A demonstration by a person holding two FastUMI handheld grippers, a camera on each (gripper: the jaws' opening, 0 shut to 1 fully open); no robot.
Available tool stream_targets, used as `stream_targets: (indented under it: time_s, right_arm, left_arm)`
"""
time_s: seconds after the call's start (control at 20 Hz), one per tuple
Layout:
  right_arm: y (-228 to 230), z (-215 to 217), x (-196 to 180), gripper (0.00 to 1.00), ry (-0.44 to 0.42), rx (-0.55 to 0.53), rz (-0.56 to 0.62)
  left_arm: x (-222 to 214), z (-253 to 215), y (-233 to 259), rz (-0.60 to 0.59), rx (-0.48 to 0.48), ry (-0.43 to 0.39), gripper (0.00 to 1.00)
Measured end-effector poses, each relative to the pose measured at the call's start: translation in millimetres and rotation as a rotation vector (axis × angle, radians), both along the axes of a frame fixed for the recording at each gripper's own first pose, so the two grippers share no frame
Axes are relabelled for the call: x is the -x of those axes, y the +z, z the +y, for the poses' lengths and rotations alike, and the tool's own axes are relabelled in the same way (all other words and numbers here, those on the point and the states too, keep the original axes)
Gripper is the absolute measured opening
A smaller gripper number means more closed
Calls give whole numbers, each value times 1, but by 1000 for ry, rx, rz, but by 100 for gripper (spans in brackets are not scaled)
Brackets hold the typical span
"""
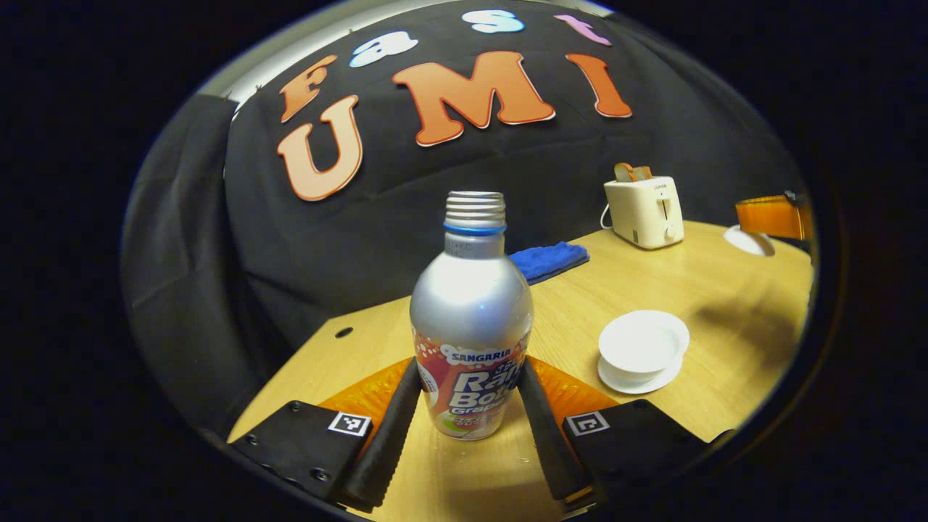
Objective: Open the teacup lid with one hand, grasp the water bottle and pour water into the teacup with the other hand; after pouring, place the water bottle on the coaster and then close the teacup lid.
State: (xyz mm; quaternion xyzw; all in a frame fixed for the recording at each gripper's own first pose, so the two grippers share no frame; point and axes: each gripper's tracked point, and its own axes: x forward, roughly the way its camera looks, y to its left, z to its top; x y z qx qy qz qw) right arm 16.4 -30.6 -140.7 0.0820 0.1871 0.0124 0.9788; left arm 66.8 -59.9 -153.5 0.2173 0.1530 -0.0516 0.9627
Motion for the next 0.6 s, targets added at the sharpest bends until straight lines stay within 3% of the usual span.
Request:
stream_targets:
  time_s: [0.05, 0.15, 0.3, 0.6]
  right_arm:
    - [1, -1, 1, 21, -3, -3, 1]
    - [2, -5, 3, 21, -10, -3, -3]
    - [7, -12, 5, 21, -20, 2, -18]
    - [6, -23, 7, 21, -38, -12, -17]
  left_arm:
    - [-2, 2, 4, -15, -51, -9, 87]
    - [-5, 5, 11, -39, -137, -24, 79]
    - [-8, 5, 17, -61, -251, -49, 87]
    - [-16, 5, 17, -112, -530, -103, 79]
